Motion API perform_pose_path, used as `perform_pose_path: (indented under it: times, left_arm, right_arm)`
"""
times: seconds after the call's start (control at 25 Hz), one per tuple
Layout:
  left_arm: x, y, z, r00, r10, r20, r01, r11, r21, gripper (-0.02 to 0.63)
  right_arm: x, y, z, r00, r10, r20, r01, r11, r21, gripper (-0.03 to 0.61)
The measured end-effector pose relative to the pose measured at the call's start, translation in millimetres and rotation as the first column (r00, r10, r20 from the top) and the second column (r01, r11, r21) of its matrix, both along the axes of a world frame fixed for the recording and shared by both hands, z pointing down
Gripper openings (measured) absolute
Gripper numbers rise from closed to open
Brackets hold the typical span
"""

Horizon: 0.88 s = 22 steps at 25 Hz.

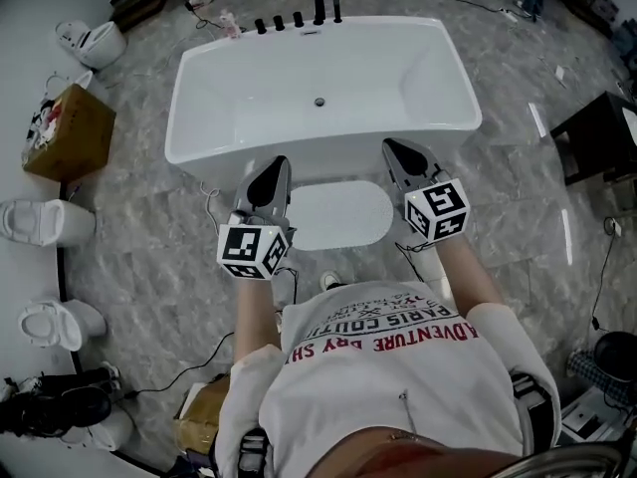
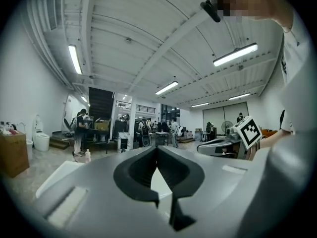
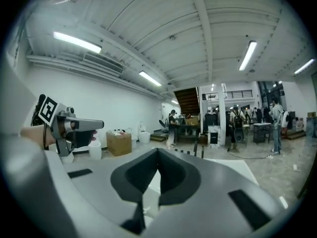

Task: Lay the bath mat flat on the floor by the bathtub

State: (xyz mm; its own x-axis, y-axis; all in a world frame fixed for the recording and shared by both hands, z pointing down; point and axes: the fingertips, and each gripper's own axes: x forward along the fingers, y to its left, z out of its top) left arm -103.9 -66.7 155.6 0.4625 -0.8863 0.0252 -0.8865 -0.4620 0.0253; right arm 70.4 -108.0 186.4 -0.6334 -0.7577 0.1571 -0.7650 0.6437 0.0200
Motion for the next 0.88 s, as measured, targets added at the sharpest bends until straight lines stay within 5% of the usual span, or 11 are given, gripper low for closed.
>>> perform_pose_path:
  times: [0.24,0.88]
  left_arm:
    - [-11,6,-18,1.000,-0.028,0.013,0.028,0.999,0.027,0.012]
    - [-26,-2,-16,0.997,-0.071,0.043,0.071,0.997,-0.006,0.012]
  right_arm:
    - [-3,11,-21,1.000,-0.029,0.000,0.028,0.998,0.063,0.009]
    - [-21,3,-18,0.997,-0.074,-0.005,0.074,0.995,0.061,0.009]
